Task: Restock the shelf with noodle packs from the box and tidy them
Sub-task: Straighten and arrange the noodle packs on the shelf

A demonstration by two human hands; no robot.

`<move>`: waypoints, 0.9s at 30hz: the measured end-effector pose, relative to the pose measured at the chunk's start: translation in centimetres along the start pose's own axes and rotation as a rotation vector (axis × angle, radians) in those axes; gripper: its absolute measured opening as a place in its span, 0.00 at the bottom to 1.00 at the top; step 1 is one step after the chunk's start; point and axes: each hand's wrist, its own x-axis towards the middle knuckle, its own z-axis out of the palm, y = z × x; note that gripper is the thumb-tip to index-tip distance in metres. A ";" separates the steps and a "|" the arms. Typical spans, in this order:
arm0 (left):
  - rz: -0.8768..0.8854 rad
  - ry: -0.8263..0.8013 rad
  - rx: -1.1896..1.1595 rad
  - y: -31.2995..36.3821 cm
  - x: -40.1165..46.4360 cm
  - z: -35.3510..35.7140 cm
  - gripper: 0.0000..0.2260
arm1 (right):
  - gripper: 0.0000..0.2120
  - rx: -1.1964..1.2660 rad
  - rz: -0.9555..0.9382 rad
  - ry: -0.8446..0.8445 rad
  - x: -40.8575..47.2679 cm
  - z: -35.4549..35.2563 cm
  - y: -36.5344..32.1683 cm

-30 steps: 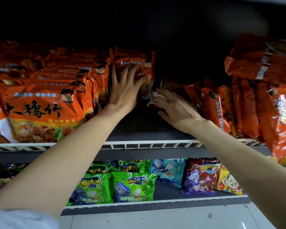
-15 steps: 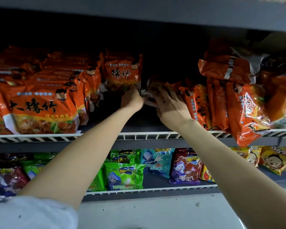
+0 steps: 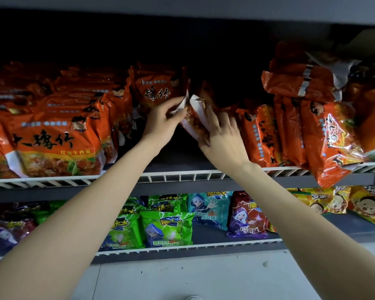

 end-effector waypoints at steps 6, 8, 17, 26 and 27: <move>-0.271 -0.106 -0.085 0.1 -1.2 -4.6 0.14 | 0.30 0.207 0.098 -0.169 -0.1 -0.2 -2.8; -0.396 -0.057 -0.209 0.9 -1.0 -4.7 0.08 | 0.30 0.232 0.101 -0.227 -0.3 -0.4 -3.1; -0.302 -0.197 0.153 1.6 -0.5 -3.9 0.34 | 0.17 0.417 0.184 -0.006 -2.3 -1.6 -0.9; -0.079 0.011 0.004 1.7 -3.6 -6.5 0.32 | 0.45 0.343 0.382 -0.001 -1.7 -1.6 -2.1; -0.068 0.040 0.011 1.8 -3.6 -6.7 0.32 | 0.46 0.428 0.382 -0.012 -1.4 -1.3 -2.2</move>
